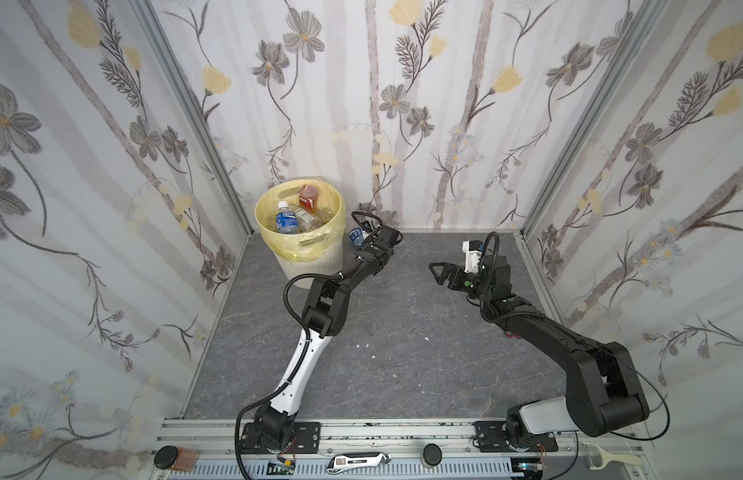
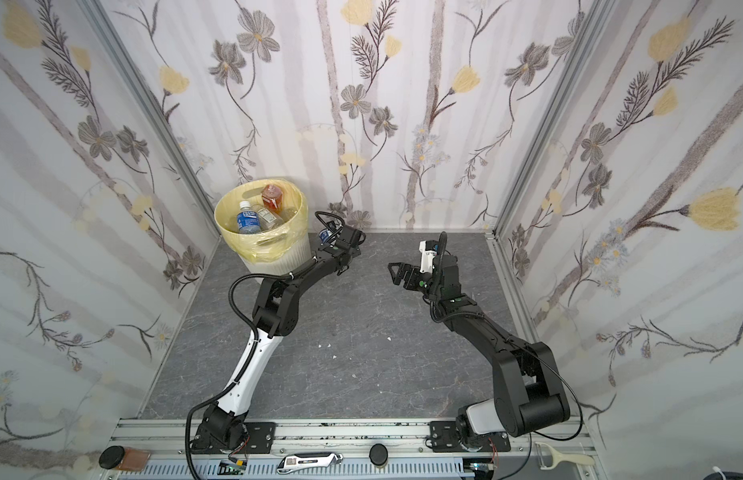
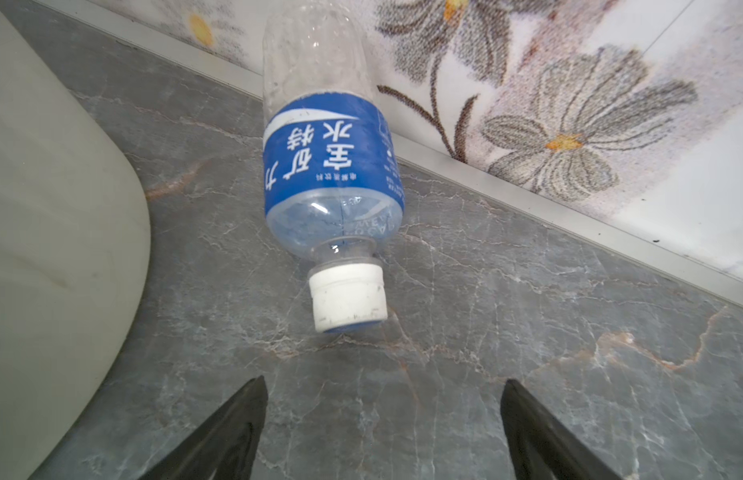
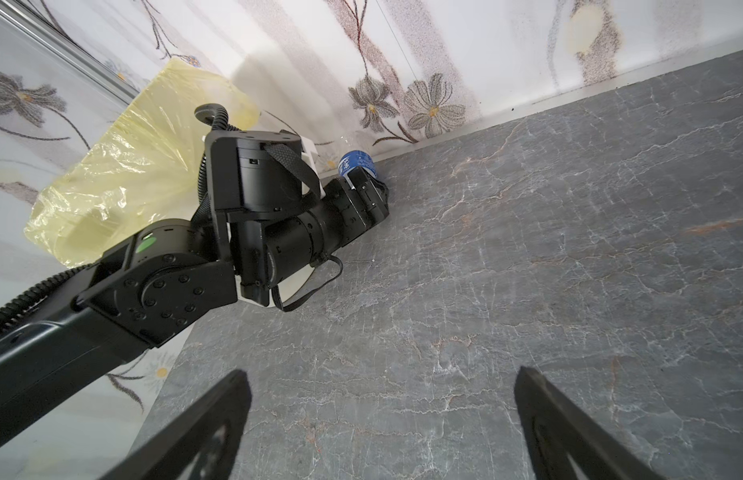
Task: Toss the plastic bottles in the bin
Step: 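Lower the left gripper to the second blue-labelled bottle by the wall, then close the left gripper on the second bottle's white cap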
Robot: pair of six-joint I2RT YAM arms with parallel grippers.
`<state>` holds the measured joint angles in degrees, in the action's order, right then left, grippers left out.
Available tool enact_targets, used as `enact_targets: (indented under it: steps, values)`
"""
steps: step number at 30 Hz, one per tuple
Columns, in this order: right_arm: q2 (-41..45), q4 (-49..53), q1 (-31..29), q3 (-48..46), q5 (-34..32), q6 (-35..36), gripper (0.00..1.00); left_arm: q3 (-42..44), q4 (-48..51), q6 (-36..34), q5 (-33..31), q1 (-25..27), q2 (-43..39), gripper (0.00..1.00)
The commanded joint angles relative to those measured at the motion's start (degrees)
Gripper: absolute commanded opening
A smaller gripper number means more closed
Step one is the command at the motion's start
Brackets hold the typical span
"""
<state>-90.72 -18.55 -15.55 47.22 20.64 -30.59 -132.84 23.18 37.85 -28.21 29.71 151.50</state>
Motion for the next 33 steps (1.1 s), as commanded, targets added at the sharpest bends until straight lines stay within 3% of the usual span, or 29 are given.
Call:
enact_targets:
  steps: [1,21,33]
  values:
    - [-0.3,-2.8,0.7,-0.1,1.7,-0.2,1.0,-1.2,0.3,1.6,-1.2,-0.6,1.4,0.89]
    - [-2.4,-3.8,2.8,-0.2,4.0,-0.8,1.0,-9.6,0.2,3.2,0.4,-2.9,7.9,0.81]
    - [-3.1,-4.7,3.2,-0.2,4.6,-1.5,1.0,-10.1,0.2,4.3,3.2,-3.4,8.6,0.59]
